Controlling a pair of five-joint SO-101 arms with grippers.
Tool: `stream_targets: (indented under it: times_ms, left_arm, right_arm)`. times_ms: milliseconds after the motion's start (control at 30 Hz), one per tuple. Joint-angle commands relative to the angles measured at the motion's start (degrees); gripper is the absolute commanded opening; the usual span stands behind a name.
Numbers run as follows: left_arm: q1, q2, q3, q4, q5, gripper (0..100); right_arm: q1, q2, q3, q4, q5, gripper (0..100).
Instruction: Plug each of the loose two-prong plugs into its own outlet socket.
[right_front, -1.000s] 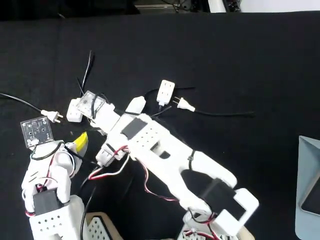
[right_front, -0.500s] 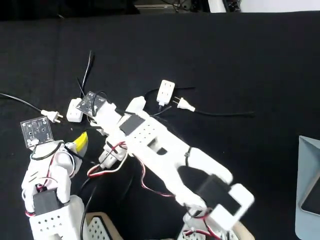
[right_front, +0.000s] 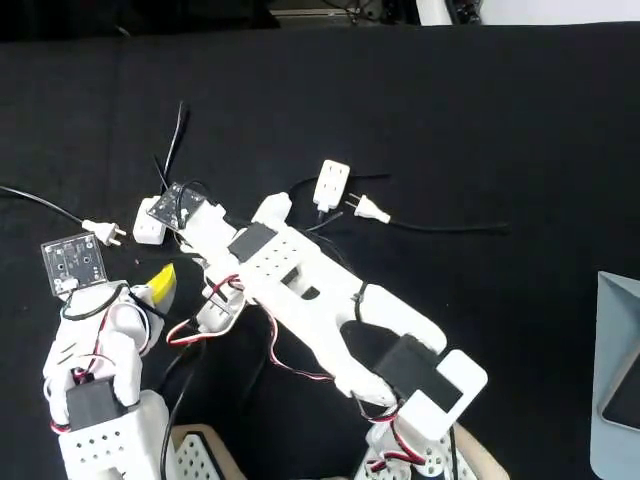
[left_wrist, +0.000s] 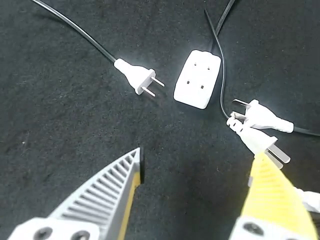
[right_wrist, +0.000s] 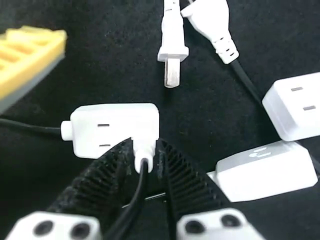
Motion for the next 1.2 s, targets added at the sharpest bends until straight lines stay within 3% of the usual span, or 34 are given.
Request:
stream_targets:
  times_ms: [0,367,700,1167]
  left_arm:
    - [-0.66,-0.44,-0.75,0.18,0.44,34]
    - [-0.66,-0.44,-0.75,0.18,0.44,34]
    - [-3.82,-0.53,-1.19,-0.09,2.73,34]
    - [-1.98,-0.53,-1.19,-0.09,2.29,34]
  right_arm:
    - [1.32,-1.63,-0.04,1.41,-0.53,1.2]
    - [10.46,-16.66,0.13,3.16,-5.63,1.2]
    - [24.53,-18.24,-0.75,-13.98,-6.68,1.2]
    - [18.90,-20.09,-1.27,2.29,-8.26,1.7]
